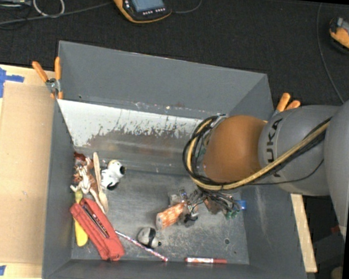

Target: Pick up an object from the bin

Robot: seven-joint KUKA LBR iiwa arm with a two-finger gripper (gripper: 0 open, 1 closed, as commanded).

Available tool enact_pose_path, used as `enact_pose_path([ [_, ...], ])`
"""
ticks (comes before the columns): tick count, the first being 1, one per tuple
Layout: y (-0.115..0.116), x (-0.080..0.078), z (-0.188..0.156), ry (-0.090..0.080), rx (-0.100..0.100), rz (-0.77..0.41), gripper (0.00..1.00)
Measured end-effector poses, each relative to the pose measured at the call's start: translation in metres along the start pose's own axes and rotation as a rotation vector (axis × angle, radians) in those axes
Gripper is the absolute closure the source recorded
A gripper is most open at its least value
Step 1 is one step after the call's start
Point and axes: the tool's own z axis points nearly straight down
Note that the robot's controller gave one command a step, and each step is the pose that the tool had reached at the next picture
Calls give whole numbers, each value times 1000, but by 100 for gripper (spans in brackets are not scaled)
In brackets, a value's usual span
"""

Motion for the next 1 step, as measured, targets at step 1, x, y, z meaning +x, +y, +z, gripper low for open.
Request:
enact_pose_path([
  [1,13,1,-53,7,-4,-5,100],
])
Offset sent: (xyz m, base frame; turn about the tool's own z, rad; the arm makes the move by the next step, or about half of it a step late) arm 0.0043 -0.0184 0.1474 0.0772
